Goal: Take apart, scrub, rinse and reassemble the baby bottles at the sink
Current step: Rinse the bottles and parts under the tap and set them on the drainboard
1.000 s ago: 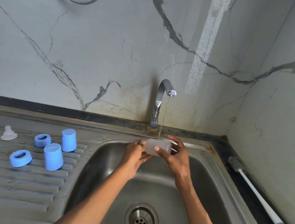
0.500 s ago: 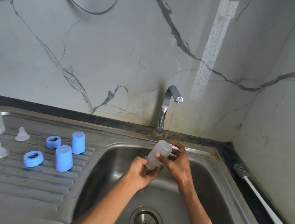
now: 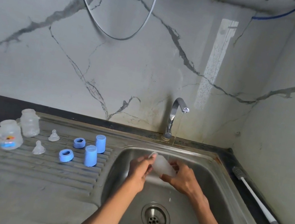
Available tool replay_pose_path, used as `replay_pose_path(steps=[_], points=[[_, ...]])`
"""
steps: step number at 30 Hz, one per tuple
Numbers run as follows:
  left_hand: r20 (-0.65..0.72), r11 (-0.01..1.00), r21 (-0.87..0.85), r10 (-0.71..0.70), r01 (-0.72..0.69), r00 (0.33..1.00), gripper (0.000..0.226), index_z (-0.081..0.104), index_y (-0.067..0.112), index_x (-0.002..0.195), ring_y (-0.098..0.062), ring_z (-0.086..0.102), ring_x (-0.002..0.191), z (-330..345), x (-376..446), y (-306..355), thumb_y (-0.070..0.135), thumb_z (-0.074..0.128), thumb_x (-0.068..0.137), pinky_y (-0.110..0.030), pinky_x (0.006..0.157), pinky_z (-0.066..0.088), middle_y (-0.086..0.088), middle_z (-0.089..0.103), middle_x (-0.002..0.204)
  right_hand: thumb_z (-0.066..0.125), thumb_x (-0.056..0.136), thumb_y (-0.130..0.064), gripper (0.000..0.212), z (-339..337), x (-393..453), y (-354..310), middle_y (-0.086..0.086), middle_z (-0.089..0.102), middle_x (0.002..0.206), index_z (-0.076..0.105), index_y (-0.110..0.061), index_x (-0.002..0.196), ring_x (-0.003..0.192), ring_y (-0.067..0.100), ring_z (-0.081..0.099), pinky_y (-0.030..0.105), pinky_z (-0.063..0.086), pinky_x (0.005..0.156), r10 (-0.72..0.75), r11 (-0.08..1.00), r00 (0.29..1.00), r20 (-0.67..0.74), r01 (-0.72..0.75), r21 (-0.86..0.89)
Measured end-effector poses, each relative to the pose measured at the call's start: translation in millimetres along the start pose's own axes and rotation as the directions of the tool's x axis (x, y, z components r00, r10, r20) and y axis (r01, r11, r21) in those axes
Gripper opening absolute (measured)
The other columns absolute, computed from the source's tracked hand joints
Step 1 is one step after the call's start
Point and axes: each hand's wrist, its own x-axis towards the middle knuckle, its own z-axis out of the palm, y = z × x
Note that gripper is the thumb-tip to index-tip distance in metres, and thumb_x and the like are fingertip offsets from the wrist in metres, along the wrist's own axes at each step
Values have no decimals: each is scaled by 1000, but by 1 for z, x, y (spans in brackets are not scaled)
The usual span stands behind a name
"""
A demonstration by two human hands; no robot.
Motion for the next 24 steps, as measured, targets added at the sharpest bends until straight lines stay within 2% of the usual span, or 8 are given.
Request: replay_pose_path(steps=[2, 4, 6, 10, 14, 17, 19, 24], points=[[39, 978, 164, 125, -130, 991, 14, 76, 14, 87, -20, 70, 90, -5, -10, 7, 11, 85, 76, -28, 82, 54, -1, 77, 85, 85, 71, -40, 66, 2, -10, -8, 1, 65, 117, 56, -19, 126, 99, 14, 63, 13, 45, 65, 14, 999, 1000, 12, -14, 35], [84, 911, 343, 212, -228, 974, 14, 74, 20, 78, -14, 67, 79, -9, -25, 17, 11, 84, 76, -17, 69, 50, 11, 73, 71, 88, 68, -39, 62, 6, -19, -17, -2, 67, 108, 57, -20, 118, 93, 11, 64, 15, 48, 68, 33, 993, 999, 33, -37, 110], [164, 832, 458, 268, -314, 949, 18, 72, 25, 78, -13, 67, 79, -14, -38, 25, 12, 84, 77, -17, 67, 51, 15, 72, 70, 90, 65, -35, 61, 13, -26, -25, -2, 68, 101, 57, -18, 114, 89, 9, 65, 19, 51, 72, 61, 980, 997, 54, -70, 187], [264, 668, 588, 373, -455, 889, 48, 69, 15, 119, -14, 69, 95, -36, -60, 46, 13, 86, 74, -19, 77, 54, 1, 73, 102, 91, 68, -29, 51, 23, -43, -55, -5, 67, 97, 56, -24, 105, 85, 3, 64, 12, 48, 64, 18, 961, 999, 39, -28, 275], [243, 543, 684, 460, -487, 854, 45, 71, 15, 113, -13, 70, 89, -65, -74, 70, 24, 87, 72, -32, 83, 58, 3, 73, 99, 91, 67, -28, 53, 34, -50, -89, -6, 69, 96, 58, -23, 108, 85, 4, 67, 14, 50, 67, -69, 953, 997, 46, 52, 297], [230, 497, 712, 503, -496, 833, 44, 70, 17, 115, -13, 70, 91, -91, -86, 90, 26, 84, 75, -30, 83, 58, 5, 73, 100, 90, 70, -27, 54, 47, -49, -113, 0, 72, 104, 60, -19, 114, 89, 12, 70, 24, 57, 75, -126, 940, 987, 96, 87, 331], [214, 472, 720, 546, -509, 810, 41, 71, 17, 114, -13, 69, 91, -113, -92, 105, 26, 83, 75, -30, 82, 57, 4, 73, 99, 89, 71, -28, 52, 56, -51, -132, 0, 71, 105, 61, -22, 115, 90, 15, 71, 26, 57, 72, -162, 929, 979, 121, 109, 355], [88, 480, 739, 628, -473, 773, 43, 73, 19, 109, -14, 70, 87, -192, -104, 140, 31, 80, 68, -38, 78, 59, 5, 74, 94, 82, 80, -16, 41, 85, -51, -166, 7, 68, 106, 62, -18, 116, 84, 15, 68, 18, 51, 60, -222, 912, 963, 152, 150, 383]])
